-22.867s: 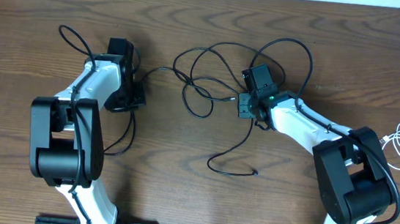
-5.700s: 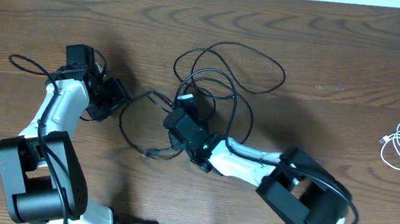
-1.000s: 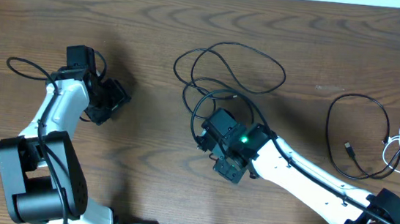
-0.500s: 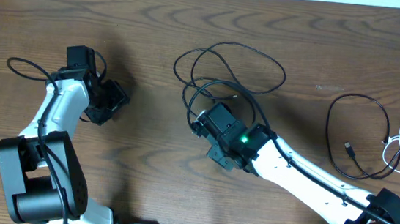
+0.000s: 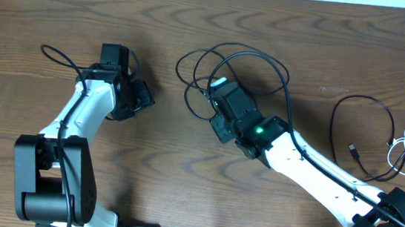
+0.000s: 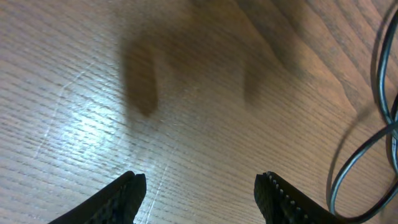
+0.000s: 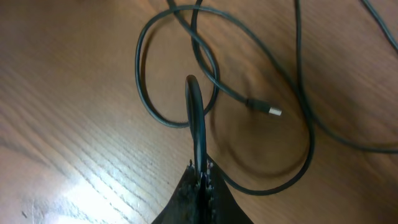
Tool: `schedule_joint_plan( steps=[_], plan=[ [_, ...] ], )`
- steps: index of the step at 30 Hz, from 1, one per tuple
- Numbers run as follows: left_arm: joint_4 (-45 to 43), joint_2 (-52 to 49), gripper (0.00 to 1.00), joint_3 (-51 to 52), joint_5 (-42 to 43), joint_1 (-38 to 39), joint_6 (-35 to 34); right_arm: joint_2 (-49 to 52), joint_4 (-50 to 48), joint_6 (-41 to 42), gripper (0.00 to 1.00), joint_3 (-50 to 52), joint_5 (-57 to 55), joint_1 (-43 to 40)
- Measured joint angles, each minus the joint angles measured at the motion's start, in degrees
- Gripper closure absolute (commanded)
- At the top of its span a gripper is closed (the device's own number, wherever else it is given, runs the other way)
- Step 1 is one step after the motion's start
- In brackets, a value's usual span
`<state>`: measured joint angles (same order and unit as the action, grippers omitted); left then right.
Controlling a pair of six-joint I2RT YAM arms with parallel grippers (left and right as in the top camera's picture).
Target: Untangle cables
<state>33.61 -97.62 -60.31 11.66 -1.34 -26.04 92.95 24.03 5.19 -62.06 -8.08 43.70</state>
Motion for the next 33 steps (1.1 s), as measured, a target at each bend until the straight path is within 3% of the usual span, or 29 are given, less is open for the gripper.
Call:
schedule_joint_plan(
  steps=[14,18,23,33],
  plan=[
    [-0.6,0.0,0.39,0.0,-0.7,1.4,0.4,13.5,-22.6,18.7,0.96,0.0,-0.2,-3.3],
    [-0.7,0.0,0.38,0.0,-0.9,1.4,0.4,17.2,-28.1,22.9,0.99,0.0,0.0,-4.1],
    [-0.7,0.0,0.38,0.0,-0.9,1.4,0.4,21.1,-31.6,22.9,0.93,0.0,0.4,-4.6],
    [-1.1,0.0,0.39,0.0,-1.1,1.4,0.4,23.9,-33.3,11.0,0.71,0.0,1.4,-4.6]
  ],
)
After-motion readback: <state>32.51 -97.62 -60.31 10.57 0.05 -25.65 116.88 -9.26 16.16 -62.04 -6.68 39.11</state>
